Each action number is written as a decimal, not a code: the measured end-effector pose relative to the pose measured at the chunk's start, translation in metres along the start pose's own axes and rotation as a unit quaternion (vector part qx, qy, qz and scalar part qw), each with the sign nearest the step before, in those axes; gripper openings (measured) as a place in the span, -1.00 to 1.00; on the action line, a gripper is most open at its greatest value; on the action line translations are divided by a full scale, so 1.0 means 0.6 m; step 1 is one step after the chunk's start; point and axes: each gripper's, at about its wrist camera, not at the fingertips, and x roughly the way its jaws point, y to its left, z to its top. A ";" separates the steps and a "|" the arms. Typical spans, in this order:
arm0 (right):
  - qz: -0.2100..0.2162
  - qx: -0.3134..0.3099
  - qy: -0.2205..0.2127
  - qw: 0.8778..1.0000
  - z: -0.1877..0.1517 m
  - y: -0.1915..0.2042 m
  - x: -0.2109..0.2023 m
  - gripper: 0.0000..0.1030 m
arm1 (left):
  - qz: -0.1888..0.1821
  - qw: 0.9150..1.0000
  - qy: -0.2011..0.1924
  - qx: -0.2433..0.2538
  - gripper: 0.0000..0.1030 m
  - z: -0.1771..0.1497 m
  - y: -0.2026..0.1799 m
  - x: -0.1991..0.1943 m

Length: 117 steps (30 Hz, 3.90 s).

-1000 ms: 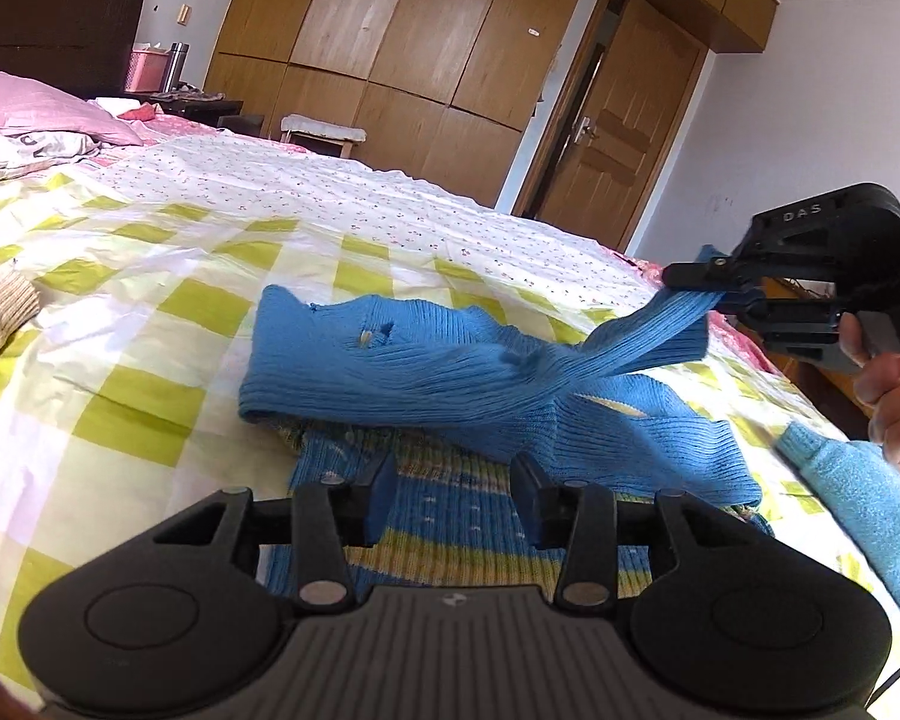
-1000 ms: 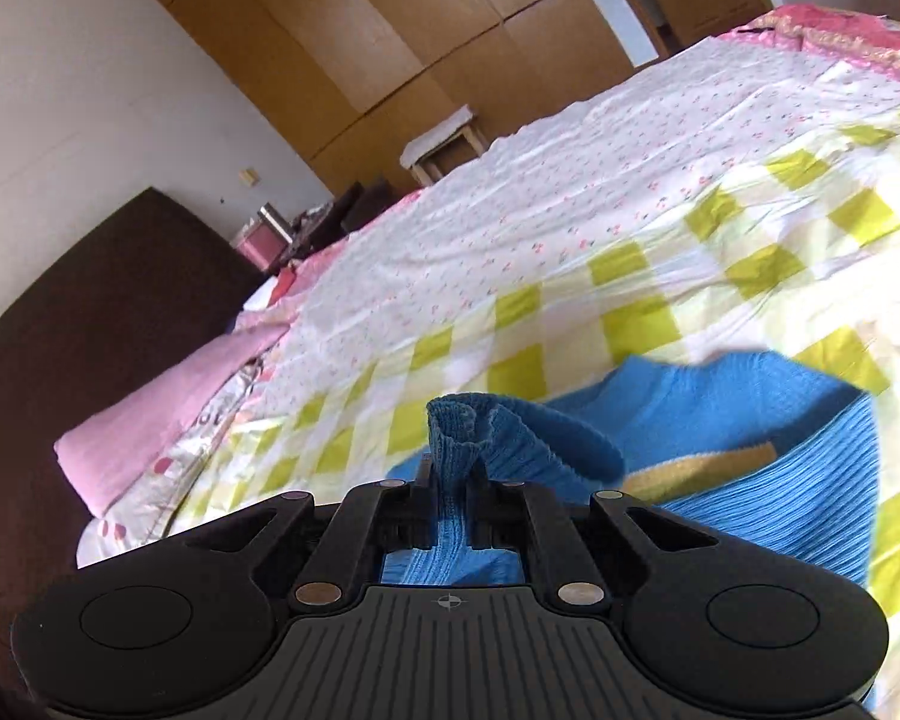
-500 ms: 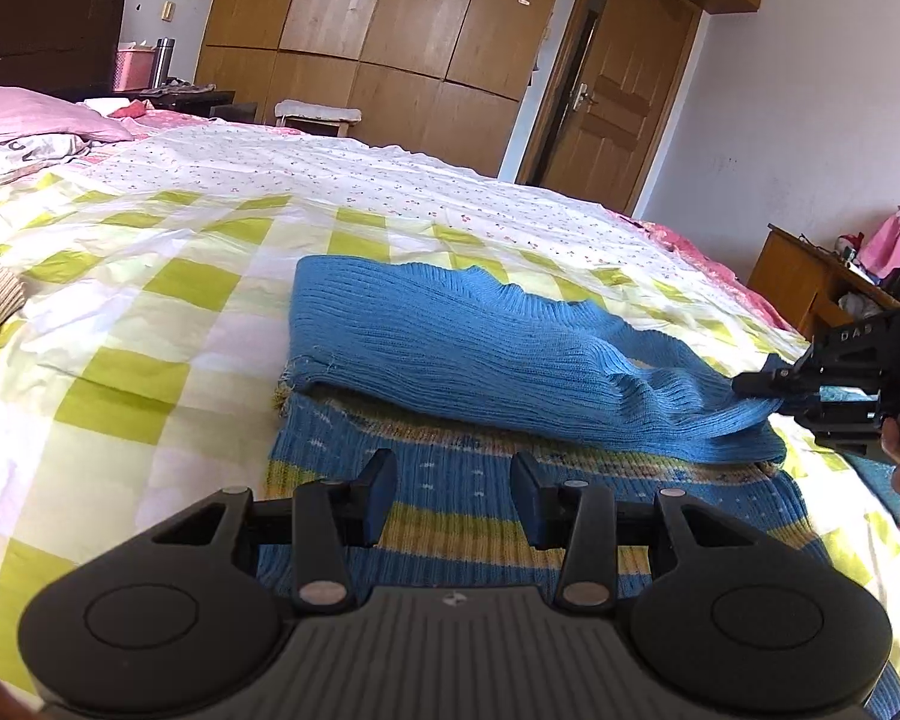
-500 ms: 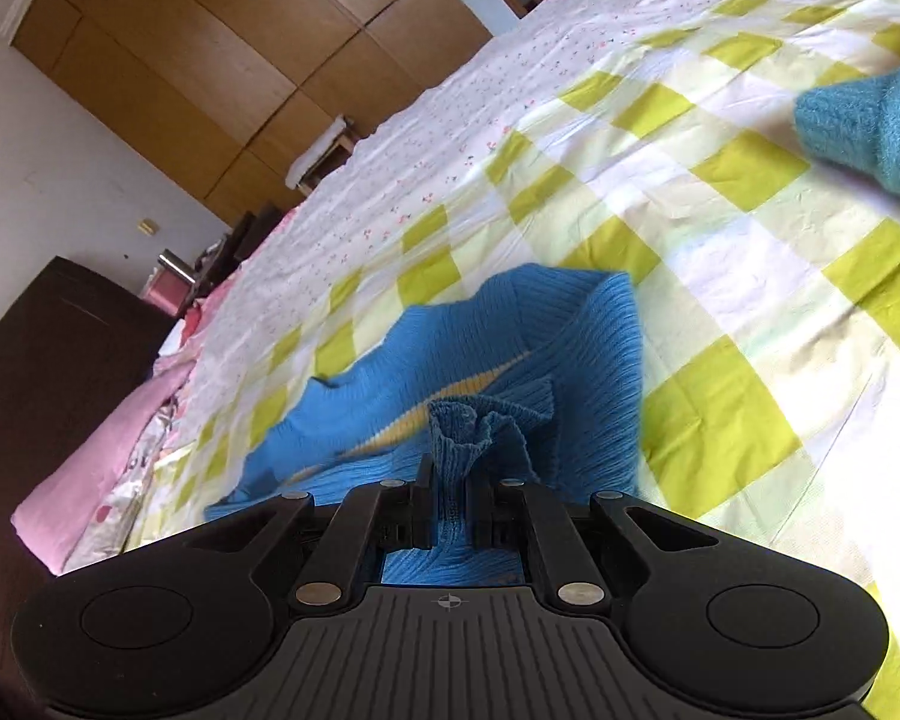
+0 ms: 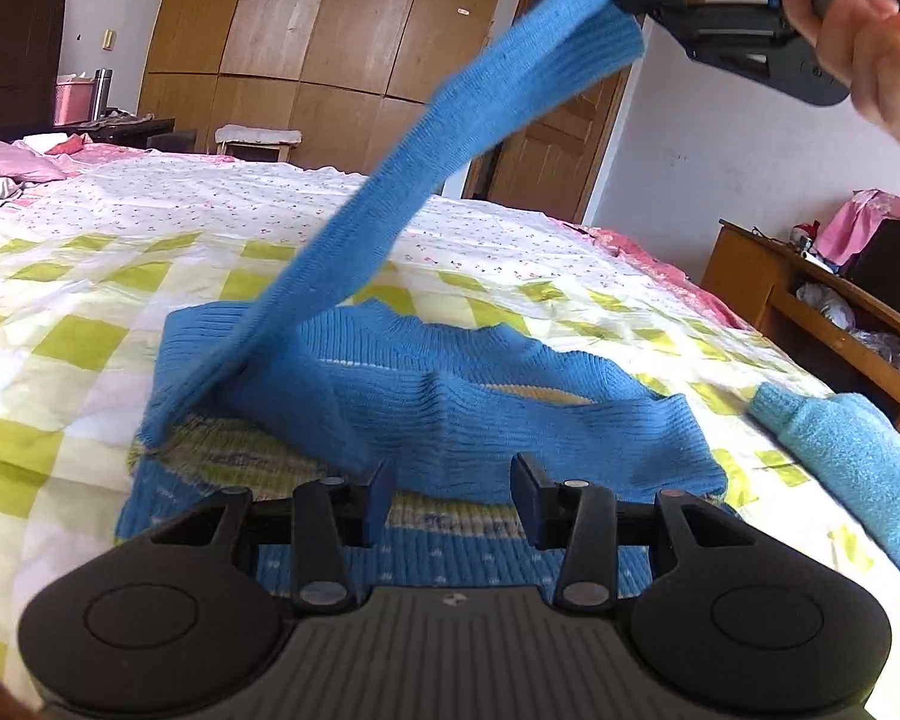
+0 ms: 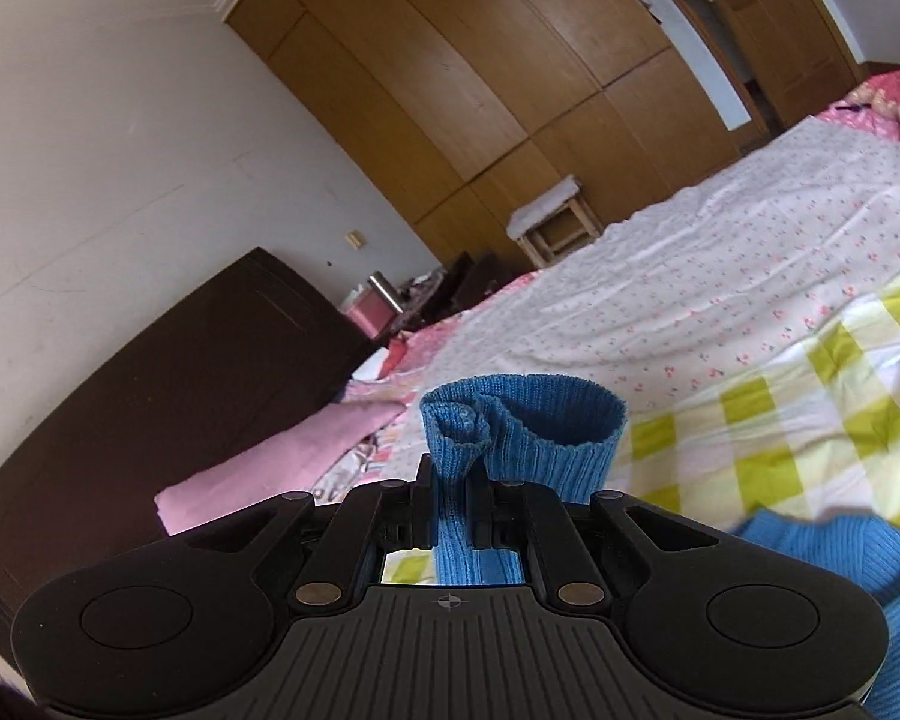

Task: Fold small clothes
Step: 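Lift the blue sleeve cuff with the right gripper and carry it across the body, then lower the sleeve onto the sweater and open the right gripper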

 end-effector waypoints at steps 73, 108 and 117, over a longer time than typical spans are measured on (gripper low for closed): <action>-0.132 0.142 0.053 0.980 -0.139 -0.298 -0.081 -0.83 | 0.095 0.995 -0.006 -0.035 -0.05 0.024 0.031 -0.055; -0.273 -0.055 0.088 0.956 -0.193 -0.252 -0.072 -0.68 | 0.147 0.985 0.081 0.024 -0.04 0.004 0.038 0.002; -0.282 -0.051 0.099 0.953 -0.198 -0.252 -0.078 -0.64 | 0.154 0.983 0.092 0.031 -0.04 -0.001 0.038 -0.008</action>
